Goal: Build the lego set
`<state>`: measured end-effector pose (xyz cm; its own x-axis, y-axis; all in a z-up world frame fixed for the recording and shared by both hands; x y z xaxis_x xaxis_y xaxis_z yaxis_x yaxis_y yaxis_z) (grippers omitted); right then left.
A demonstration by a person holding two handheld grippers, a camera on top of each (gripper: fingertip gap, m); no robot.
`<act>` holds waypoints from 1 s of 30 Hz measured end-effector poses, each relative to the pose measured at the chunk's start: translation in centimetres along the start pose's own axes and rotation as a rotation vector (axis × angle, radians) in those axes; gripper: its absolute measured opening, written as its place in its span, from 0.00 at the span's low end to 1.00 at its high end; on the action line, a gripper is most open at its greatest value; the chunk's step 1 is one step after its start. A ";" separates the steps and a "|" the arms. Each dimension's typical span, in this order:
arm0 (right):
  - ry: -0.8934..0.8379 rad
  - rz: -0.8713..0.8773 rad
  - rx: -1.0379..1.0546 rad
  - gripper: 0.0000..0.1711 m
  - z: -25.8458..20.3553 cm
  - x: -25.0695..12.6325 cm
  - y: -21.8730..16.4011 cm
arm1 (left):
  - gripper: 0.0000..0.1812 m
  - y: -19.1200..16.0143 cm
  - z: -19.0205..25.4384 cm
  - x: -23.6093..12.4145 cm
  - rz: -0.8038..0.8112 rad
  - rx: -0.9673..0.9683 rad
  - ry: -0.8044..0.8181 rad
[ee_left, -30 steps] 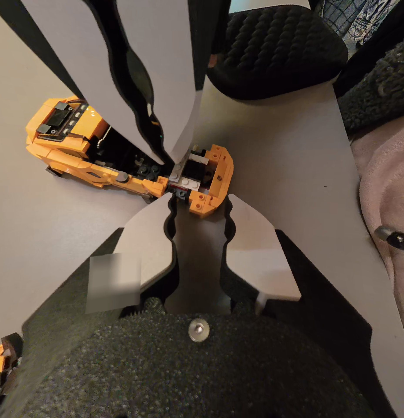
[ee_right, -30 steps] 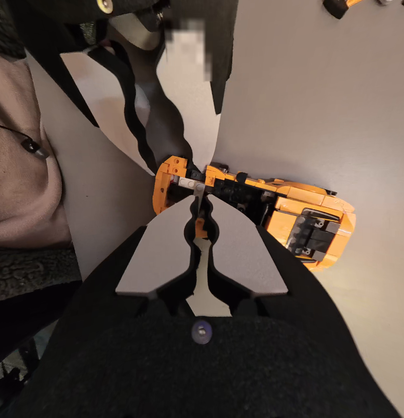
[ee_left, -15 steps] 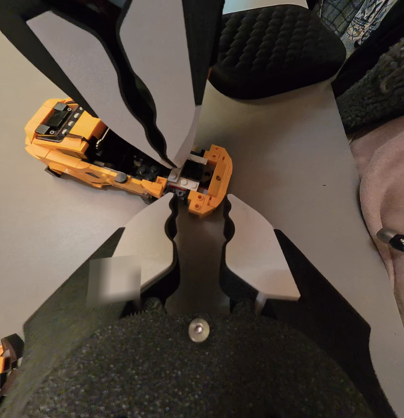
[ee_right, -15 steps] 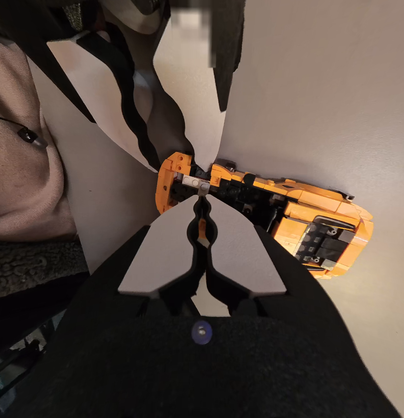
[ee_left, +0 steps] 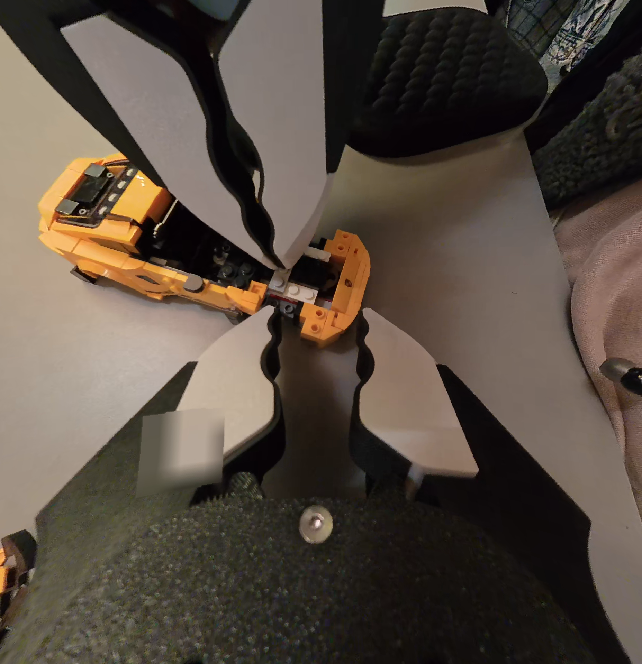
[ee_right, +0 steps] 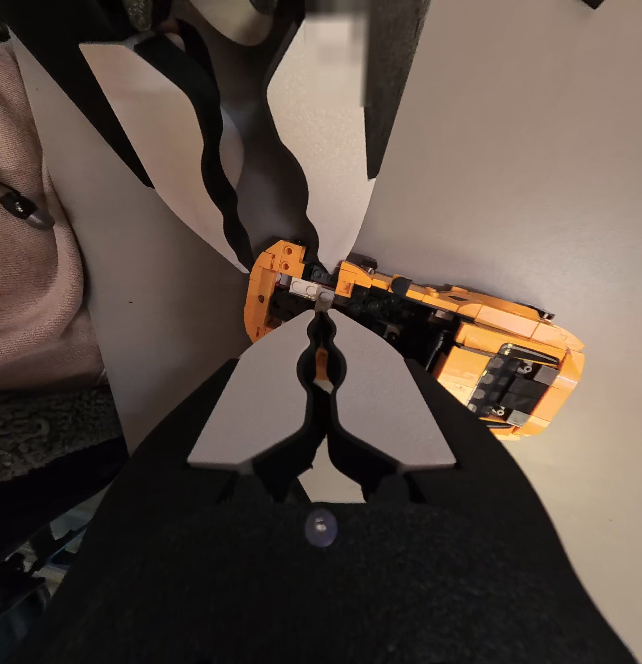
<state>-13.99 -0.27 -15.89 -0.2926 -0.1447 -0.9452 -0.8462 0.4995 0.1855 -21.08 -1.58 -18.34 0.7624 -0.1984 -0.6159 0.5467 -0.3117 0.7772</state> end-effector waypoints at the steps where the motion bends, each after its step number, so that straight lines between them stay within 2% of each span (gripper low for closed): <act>1: 0.004 0.002 0.008 0.00 0.0 0.0 0.0 | 0.22 0.0 0.0 0.0 0.000 0.002 -0.002; 10: 0.108 -0.020 0.143 0.00 0.5 0.1 0.1 | 0.22 -0.1 0.0 -0.1 0.007 0.016 -0.007; 14: 0.087 -0.008 0.141 0.00 0.4 0.1 0.1 | 0.22 -0.1 0.1 -0.1 0.008 0.021 -0.010; 18: 0.000 0.096 0.091 0.00 -0.1 0.2 0.0 | 0.21 -0.4 0.0 -0.5 0.007 0.037 -0.024; 21: 0.054 0.273 0.099 0.00 -0.6 -1.3 0.5 | 0.20 -0.6 -0.1 -0.6 0.012 0.034 -0.031; 25: -0.027 0.475 0.063 0.19 1.2 -5.1 0.0 | 0.20 -1.0 -0.5 -1.1 0.006 0.031 -0.028; 28: -0.082 0.506 0.041 0.35 3.2 -5.8 -1.6 | 0.21 -1.7 -1.2 -1.9 -0.012 0.022 -0.002; 30: -0.110 0.484 0.024 0.41 4.7 -5.2 -2.9 | 0.21 -2.4 -2.1 -2.8 -0.034 0.010 0.036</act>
<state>-7.94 3.03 -12.80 -0.5993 0.1994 -0.7753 -0.6141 0.5067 0.6050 -23.87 1.66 -18.23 0.7558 -0.1543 -0.6364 0.5688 -0.3268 0.7548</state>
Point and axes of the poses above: each gripper's, where its closed fingertips meet, x out along the fingers, y out of its top, z = x × y across the jaws, the point moved 5 cm from there along -x, back along the fingers, and after that the axes turned 15 degrees about x, right-handed, at the moved point
